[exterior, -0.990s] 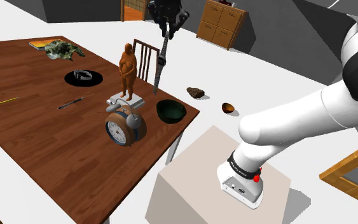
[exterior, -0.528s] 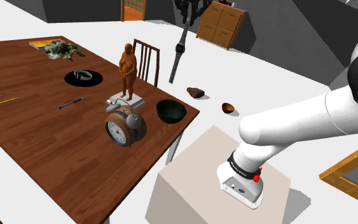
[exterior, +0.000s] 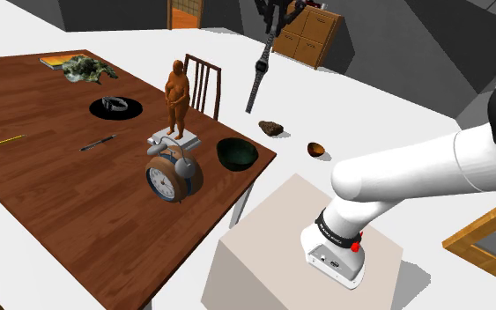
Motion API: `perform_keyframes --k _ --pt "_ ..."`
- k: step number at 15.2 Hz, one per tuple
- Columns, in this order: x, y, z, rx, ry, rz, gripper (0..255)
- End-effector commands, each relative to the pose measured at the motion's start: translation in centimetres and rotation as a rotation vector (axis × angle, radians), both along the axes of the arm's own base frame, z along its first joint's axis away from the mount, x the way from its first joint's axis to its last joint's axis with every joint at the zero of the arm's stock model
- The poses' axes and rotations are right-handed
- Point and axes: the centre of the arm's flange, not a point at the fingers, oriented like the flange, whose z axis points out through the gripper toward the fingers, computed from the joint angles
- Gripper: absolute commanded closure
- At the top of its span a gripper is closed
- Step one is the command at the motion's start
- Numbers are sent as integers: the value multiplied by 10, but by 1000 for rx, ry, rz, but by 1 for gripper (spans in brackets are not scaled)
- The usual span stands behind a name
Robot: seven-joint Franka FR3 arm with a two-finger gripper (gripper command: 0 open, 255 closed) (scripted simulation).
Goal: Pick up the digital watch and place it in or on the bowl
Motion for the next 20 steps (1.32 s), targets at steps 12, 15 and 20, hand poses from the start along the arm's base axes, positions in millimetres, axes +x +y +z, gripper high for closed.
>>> perform_keyframes --k 12,15,20 --pt "-1 -1 -69 0 0 0 255" --pt "-1 -1 -85 0 0 0 255" --pt "-1 -1 -111 0 0 0 255"
